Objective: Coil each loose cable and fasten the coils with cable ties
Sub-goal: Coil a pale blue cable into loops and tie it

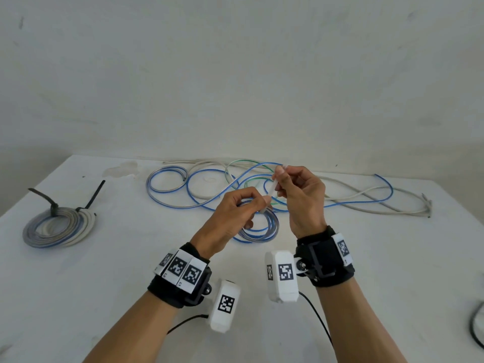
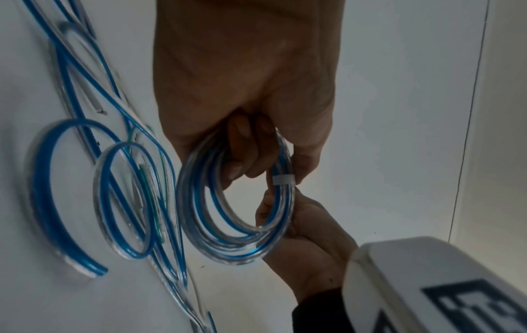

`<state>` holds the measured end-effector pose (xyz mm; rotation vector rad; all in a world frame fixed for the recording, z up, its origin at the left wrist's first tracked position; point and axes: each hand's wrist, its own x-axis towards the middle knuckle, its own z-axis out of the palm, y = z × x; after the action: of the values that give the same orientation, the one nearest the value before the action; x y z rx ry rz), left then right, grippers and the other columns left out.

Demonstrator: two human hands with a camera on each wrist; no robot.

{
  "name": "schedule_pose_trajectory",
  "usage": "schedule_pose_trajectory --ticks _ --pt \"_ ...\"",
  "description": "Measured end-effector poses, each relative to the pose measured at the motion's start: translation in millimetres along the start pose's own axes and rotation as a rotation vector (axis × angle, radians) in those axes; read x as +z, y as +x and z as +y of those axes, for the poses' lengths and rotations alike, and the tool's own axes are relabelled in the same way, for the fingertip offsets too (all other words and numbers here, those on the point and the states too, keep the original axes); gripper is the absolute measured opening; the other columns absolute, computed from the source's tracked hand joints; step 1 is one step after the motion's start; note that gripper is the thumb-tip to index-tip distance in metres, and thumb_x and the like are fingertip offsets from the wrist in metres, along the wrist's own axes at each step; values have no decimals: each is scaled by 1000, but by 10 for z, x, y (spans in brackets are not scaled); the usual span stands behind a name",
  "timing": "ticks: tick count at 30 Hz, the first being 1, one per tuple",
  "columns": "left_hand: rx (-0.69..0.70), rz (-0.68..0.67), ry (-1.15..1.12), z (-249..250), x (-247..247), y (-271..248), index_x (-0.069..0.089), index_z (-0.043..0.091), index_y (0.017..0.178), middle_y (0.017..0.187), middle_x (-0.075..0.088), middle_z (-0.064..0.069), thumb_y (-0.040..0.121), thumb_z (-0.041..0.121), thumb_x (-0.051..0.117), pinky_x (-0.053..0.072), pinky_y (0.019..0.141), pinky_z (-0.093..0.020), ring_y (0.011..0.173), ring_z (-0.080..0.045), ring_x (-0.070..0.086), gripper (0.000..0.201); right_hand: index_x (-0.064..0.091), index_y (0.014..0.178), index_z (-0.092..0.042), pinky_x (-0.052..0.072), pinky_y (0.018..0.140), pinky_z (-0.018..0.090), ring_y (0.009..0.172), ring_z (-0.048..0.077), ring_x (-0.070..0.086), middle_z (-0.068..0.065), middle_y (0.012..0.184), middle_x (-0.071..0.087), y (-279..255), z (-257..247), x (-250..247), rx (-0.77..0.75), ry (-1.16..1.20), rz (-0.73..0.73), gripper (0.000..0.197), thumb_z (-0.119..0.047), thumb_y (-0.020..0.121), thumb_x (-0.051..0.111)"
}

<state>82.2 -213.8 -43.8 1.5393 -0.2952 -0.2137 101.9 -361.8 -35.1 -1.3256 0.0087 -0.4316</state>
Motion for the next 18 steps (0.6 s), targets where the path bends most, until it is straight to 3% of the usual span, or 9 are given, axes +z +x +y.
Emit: schedule_pose_trajectory --ticks 5,8,12,18 --pt "-1 -6 -13 51 28 -21 56 -4 86 52 56 16 101 20 59 35 59 -27 46 -5 34 28 66 88 -6 48 56 23 55 14 53 7 72 67 3 -26 47 -62 25 43 8 -2 94 68" --pt "-29 -3 -47 73 23 -49 54 3 85 51 55 15 102 21 58 34 54 -25 49 -9 27 25 66 89 -5 47 57 23 55 14 52 8 74 67 -9 -51 67 -75 47 31 7 -2 94 68" --pt "-86 -21 -152 78 30 -52 53 15 75 49 35 13 101 27 59 14 44 -25 47 -11 15 30 66 91 -3 46 58 22 58 15 51 9 77 68 -21 -94 68 -90 78 39 5 -4 95 67" --pt "-83 -17 -137 80 23 -29 55 18 73 55 24 6 100 29 61 11 47 -30 50 -13 13 30 66 94 0 46 58 21 58 14 51 12 79 67 -36 -98 76 -98 97 64 3 -3 95 67"
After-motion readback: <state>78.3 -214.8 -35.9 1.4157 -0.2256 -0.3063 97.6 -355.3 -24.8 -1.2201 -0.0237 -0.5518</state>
